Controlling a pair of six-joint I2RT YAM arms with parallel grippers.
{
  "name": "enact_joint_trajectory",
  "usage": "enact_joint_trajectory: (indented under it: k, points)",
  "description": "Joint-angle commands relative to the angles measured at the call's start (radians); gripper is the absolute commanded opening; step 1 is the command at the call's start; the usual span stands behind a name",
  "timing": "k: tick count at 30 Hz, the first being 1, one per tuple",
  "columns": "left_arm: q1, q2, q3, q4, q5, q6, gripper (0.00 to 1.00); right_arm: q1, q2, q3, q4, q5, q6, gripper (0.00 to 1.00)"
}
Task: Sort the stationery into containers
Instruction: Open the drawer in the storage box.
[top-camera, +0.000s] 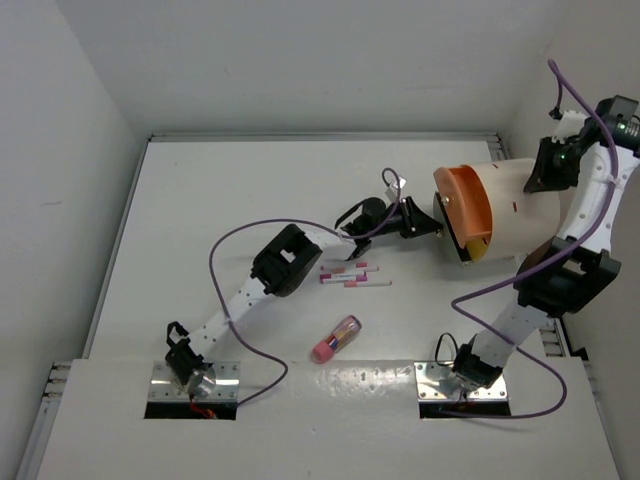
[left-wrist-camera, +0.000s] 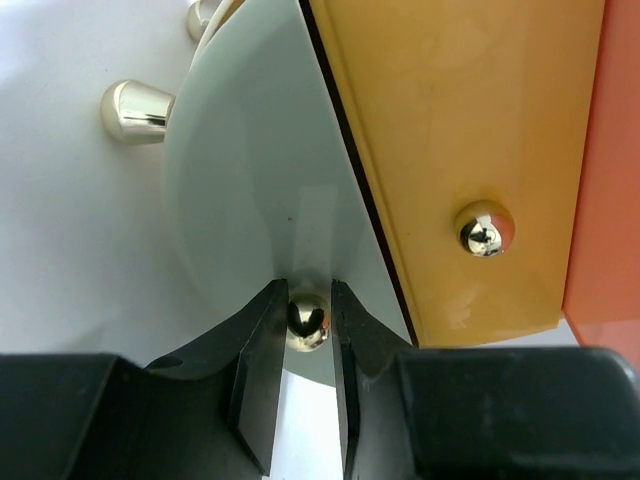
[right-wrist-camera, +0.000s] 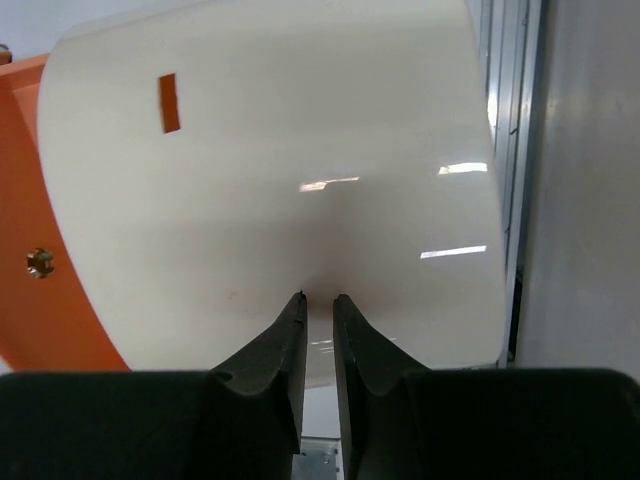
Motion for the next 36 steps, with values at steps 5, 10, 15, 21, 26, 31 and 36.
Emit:
enact_joint_trajectory:
  k: [5, 10, 15, 21, 26, 31, 36]
  points:
    - [-0.029, 0.047, 0.117, -0.011, -0.009, 0.028, 0.3, 0.054, 0.047, -0.06, -0.156, -0.018, 0.014, 0.16]
    - [-0.036, 0.085, 0.179, -0.038, -0.013, 0.065, 0.31, 0.058, 0.061, -0.041, -0.173, -0.016, 0.017, 0.16]
    - [-0.043, 0.11, 0.213, -0.03, -0.015, 0.085, 0.31, 0.063, 0.069, -0.047, -0.176, -0.016, 0.019, 0.16]
    - [-0.056, 0.131, 0.248, -0.041, -0.026, 0.096, 0.35, 0.083, 0.075, -0.051, -0.187, -0.018, 0.016, 0.14]
    - [-0.07, 0.144, 0.265, -0.041, -0.041, 0.099, 0.39, 0.094, 0.078, -0.057, -0.196, -0.021, 0.011, 0.12]
    - [-0.075, 0.158, 0.28, -0.05, -0.056, 0.111, 0.42, 0.109, 0.081, -0.057, -0.201, -0.027, 0.003, 0.11]
    - [-0.078, 0.17, 0.308, -0.074, -0.061, 0.12, 0.5, 0.115, 0.073, -0.058, -0.207, -0.027, 0.003, 0.11]
